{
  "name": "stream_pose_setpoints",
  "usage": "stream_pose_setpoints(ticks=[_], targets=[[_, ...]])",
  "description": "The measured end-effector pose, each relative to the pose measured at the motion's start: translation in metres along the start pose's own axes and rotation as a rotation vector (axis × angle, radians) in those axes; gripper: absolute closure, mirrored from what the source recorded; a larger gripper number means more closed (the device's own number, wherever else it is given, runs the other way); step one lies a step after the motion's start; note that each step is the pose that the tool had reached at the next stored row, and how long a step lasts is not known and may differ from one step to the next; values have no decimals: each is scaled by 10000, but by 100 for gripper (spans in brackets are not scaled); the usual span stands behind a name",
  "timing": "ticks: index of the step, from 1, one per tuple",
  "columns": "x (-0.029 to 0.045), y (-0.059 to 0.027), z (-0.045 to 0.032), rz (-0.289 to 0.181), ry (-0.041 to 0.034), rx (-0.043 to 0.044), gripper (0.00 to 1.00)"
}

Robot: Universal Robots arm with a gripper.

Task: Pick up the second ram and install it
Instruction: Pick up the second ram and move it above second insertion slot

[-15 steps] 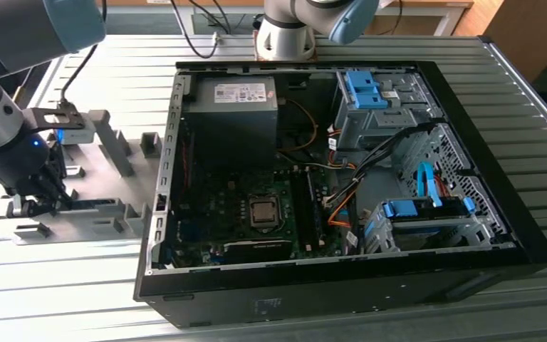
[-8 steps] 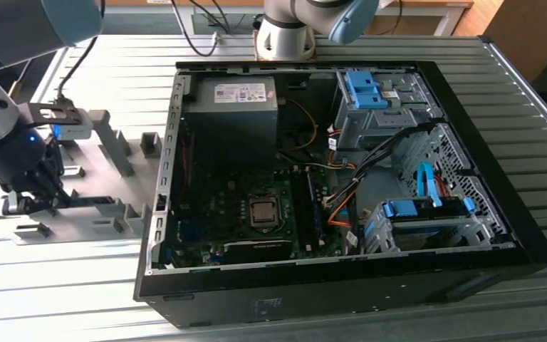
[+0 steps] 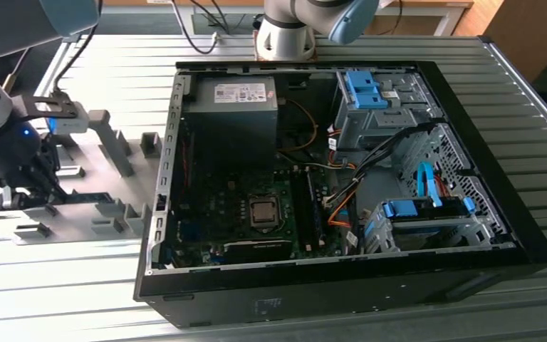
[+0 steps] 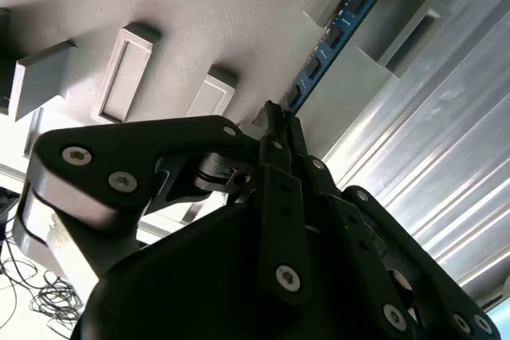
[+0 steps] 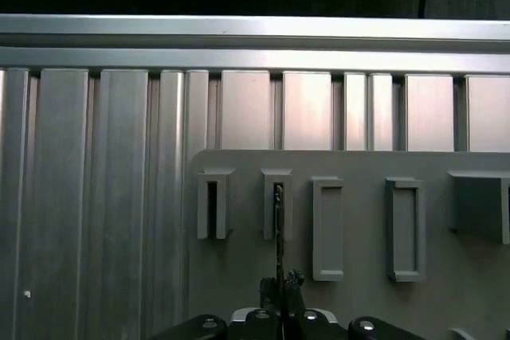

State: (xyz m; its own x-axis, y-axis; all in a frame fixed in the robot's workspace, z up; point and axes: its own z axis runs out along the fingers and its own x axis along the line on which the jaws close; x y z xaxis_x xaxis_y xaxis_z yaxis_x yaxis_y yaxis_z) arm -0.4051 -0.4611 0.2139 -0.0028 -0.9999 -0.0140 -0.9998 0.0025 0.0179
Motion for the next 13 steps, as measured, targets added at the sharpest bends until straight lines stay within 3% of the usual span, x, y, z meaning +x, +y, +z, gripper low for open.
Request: stream_pose_setpoints(ticks=[10, 13], targets=[[-2, 3, -141, 0, 0, 0, 86], [-2, 2, -146, 0, -1, 2, 86]])
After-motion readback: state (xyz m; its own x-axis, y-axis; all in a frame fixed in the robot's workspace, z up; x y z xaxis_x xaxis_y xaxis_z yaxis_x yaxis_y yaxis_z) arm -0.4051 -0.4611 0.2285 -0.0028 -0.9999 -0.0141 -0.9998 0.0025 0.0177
